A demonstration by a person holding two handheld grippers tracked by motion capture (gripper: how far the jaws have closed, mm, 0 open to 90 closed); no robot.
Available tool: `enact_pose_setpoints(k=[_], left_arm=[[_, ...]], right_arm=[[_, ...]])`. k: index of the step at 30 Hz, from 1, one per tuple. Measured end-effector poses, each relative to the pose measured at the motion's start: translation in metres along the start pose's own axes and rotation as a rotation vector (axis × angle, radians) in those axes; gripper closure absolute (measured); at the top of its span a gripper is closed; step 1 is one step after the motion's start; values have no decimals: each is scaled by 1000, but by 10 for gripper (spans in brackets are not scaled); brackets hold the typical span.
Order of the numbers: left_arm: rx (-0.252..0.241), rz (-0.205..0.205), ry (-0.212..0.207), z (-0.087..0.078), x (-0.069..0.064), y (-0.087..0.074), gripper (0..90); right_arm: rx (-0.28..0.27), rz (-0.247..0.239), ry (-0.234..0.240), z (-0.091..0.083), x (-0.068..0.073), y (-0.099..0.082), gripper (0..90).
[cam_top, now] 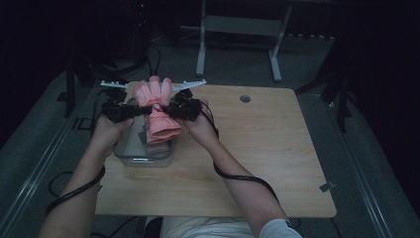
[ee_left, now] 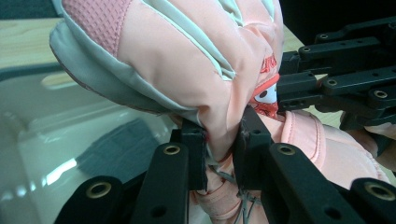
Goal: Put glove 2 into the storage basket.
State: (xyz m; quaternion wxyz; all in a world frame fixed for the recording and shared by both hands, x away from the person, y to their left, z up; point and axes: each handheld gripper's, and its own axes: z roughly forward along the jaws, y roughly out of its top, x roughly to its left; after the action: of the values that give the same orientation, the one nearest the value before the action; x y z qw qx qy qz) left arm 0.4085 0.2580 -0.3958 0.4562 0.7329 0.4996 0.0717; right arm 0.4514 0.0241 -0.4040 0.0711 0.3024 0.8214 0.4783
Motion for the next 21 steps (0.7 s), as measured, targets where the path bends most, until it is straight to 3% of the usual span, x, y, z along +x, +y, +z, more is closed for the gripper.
enact_pose_setpoints(k=[6, 11, 15, 17, 21], left_arm=[[10, -40, 16, 3, 18, -11, 764], [34, -94, 26, 16, 33, -25, 764], [76, -119, 40, 29, 41, -38, 763], [122, -135, 56, 37, 46, -45, 762], [170, -116, 91, 43, 47, -47, 760]], right_arm=[[32, -4, 9, 22, 2, -1, 728], [81, 1, 1, 44, 0, -9, 728], [127, 11, -2, 59, -3, -22, 727], [165, 17, -6, 69, -3, -31, 725], [192, 40, -13, 76, -3, -37, 717]])
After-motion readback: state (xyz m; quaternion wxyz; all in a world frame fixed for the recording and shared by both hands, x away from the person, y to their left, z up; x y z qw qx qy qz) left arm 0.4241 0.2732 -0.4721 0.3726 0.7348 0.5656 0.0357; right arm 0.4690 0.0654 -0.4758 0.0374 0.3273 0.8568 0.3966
